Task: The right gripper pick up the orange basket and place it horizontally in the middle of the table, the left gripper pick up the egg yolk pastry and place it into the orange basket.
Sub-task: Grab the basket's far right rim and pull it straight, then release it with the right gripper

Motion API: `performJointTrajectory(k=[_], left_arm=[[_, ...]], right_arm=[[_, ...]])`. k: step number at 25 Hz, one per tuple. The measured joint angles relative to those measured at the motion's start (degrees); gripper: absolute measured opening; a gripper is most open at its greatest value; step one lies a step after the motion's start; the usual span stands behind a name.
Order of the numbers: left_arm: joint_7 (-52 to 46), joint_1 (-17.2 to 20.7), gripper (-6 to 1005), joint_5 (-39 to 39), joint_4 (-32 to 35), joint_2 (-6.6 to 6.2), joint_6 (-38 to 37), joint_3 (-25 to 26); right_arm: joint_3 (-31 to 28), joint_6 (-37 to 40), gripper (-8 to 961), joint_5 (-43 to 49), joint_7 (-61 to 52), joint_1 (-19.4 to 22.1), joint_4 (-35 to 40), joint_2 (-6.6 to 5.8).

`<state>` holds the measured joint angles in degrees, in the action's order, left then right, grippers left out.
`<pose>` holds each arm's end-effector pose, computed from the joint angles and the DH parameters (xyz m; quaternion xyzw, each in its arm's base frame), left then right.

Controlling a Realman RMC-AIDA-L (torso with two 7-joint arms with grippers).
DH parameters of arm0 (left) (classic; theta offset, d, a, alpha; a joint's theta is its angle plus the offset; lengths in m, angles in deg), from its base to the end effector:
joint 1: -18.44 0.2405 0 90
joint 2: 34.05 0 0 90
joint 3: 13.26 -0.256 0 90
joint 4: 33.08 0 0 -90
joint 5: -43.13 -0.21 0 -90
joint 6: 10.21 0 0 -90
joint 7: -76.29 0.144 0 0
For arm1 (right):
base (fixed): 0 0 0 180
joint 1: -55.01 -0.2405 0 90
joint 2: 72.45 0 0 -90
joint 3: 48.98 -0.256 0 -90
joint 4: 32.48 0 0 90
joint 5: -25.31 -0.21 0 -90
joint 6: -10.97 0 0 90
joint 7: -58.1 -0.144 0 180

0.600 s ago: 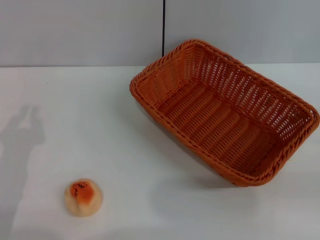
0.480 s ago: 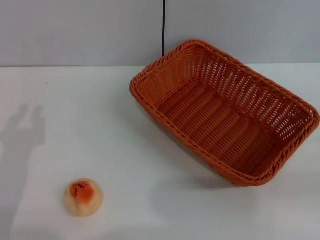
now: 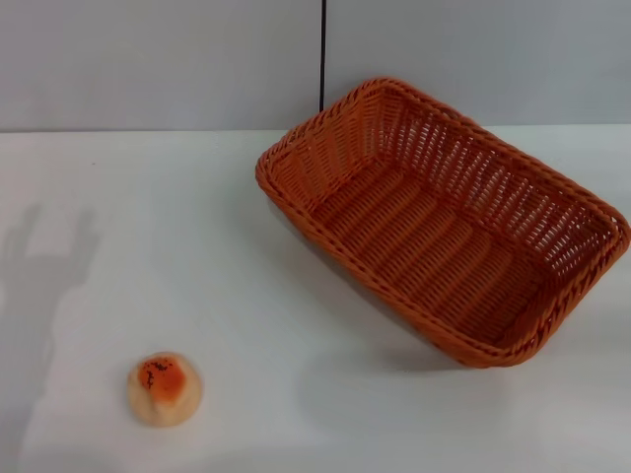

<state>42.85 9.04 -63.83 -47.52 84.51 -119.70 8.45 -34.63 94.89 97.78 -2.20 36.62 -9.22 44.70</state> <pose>-0.3129 0.2036 0.0258 -0.5317 -0.2277 -0.6151 0.5357 0.3640 0.2940 0.1177 -0.6223 0.2754 0.4849 0.5493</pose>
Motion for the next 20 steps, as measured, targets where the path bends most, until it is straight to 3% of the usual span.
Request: performJointTrajectory(k=[3, 10, 13, 15, 17, 18, 19, 20], left_arm=[[-0.2, 0.0, 737, 0.0, 0.2, -0.02, 0.1, 0.0], [-0.3, 0.0, 831, -0.2, 0.2, 0.00, 0.6, 0.0], [-0.4, 0.0, 827, -0.2, 0.2, 0.01, 1.2, 0.0], [-0.4, 0.0, 827, -0.3, 0.2, 0.01, 1.4, -0.1], [-0.4, -0.1, 826, -0.3, 0.2, 0.01, 1.9, -0.2], [-0.4, -0.1, 826, -0.3, 0.2, 0.01, 2.0, -0.2], [-0.4, -0.2, 826, -0.3, 0.2, 0.02, 2.3, -0.3], [-0.4, -0.2, 825, -0.3, 0.2, 0.04, 2.4, -0.4]], right_arm=[[5.6, 1.0, 387, 7.8, -12.6, 0.3, 10.3, -1.56], [6.8, 8.3, 408, 24.8, -34.4, -2.3, 27.5, -2.80], [8.0, 14.1, 479, 34.5, -45.6, -5.5, 37.5, -4.37], [8.0, 15.3, 546, 36.8, -48.0, -6.5, 39.2, -4.76], [8.1, 17.4, 614, 42.2, -53.1, -9.1, 42.3, -5.90], [8.1, 19.2, 619, 47.8, -57.3, -12.4, 43.5, -7.29], [8.1, 19.2, 624, 47.8, -57.3, -12.4, 43.5, -7.29], [8.1, 20.2, 628, 50.7, -58.9, -14.3, 43.8, -8.06]])
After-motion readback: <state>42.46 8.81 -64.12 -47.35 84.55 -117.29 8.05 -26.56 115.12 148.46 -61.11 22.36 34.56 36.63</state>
